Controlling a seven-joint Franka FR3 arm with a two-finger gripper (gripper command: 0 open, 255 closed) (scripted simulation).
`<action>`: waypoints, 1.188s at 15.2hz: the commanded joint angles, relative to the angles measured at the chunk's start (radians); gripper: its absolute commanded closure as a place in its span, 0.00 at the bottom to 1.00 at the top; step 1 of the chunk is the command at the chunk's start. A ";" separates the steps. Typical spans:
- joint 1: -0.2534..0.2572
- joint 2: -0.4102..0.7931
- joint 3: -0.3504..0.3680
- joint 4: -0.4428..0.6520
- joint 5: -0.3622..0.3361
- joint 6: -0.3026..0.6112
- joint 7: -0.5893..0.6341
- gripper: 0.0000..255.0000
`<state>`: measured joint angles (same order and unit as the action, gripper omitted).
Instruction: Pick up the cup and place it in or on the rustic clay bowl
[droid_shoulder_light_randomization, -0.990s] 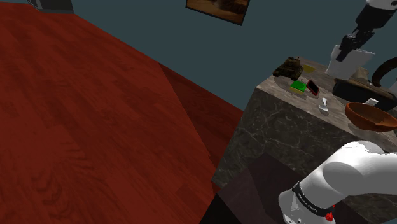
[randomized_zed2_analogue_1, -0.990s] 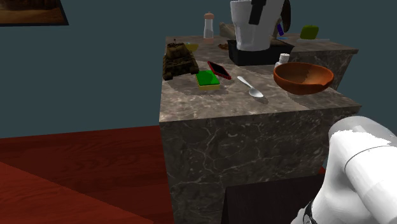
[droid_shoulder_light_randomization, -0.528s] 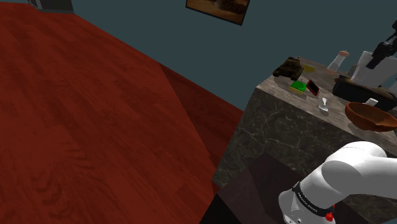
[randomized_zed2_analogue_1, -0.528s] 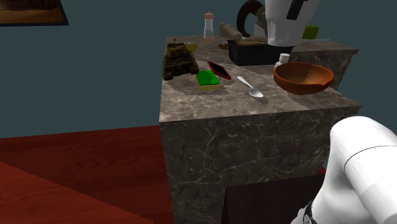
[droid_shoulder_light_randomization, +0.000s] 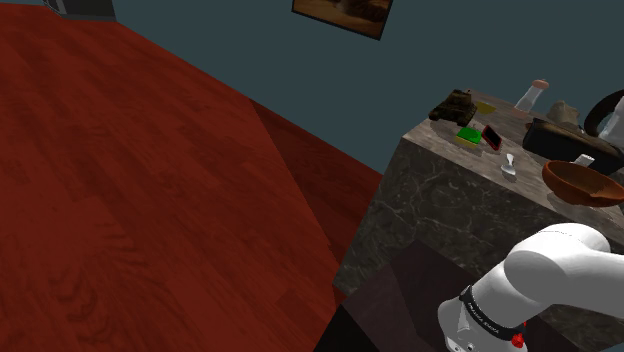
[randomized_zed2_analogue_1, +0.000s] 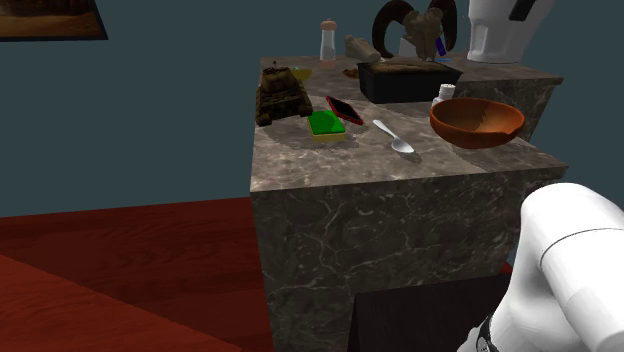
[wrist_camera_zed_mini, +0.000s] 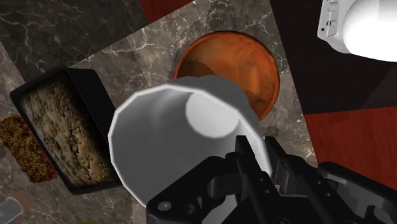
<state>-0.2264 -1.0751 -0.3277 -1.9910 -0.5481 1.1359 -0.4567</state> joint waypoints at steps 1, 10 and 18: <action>-0.006 -0.028 -0.011 -0.019 -0.016 -0.003 -0.016 1.00; -0.020 -0.130 -0.033 -0.189 -0.038 0.063 0.013 1.00; -0.037 -0.220 -0.061 -0.337 -0.066 0.120 0.036 1.00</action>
<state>-0.2607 -1.2811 -0.3829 -2.3061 -0.6078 1.2463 -0.4232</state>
